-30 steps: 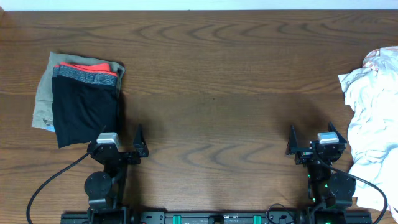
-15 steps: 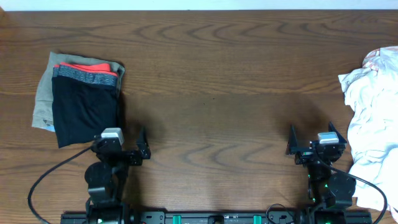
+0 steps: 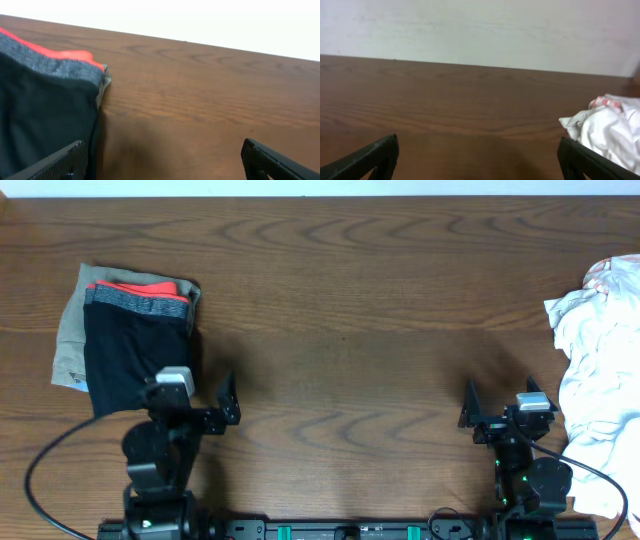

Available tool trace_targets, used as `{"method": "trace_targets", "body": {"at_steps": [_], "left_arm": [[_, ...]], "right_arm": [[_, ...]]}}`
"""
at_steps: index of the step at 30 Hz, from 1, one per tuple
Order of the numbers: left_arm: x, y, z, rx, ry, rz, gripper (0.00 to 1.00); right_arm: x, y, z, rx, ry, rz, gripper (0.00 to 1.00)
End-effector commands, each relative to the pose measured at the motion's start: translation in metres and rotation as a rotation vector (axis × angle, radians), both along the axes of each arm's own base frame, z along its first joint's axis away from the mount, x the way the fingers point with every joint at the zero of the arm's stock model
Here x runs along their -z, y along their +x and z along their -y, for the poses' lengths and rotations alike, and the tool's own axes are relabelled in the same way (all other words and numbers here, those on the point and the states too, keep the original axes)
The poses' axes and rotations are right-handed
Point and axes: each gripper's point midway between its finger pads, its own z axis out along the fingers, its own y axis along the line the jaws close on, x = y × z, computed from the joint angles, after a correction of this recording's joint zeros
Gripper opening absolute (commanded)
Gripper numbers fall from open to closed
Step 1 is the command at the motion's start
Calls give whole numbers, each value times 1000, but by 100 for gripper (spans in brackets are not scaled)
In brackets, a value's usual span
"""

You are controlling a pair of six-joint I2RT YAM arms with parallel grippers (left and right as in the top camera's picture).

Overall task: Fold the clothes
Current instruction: 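Move the right gripper toward the crumpled white T-shirt at right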

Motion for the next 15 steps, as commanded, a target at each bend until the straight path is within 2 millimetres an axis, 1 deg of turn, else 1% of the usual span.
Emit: {"method": "trace_targets", "body": {"at_steps": [1, 3, 6, 15], "left_arm": [[-25, 5, 5, 24, -16, 0, 98], [-29, 7, 5, 24, -17, -22, 98], [-30, 11, 6, 36, -23, -38, 98], [-18, 7, 8, 43, -31, -92, 98]], "right_arm": [[1, 0, -1, 4, 68, -6, 99], [1, -1, 0, 12, 68, -12, 99], [4, -3, 9, 66, 63, -53, 99], [-8, -17, 27, 174, 43, -220, 99]]}}
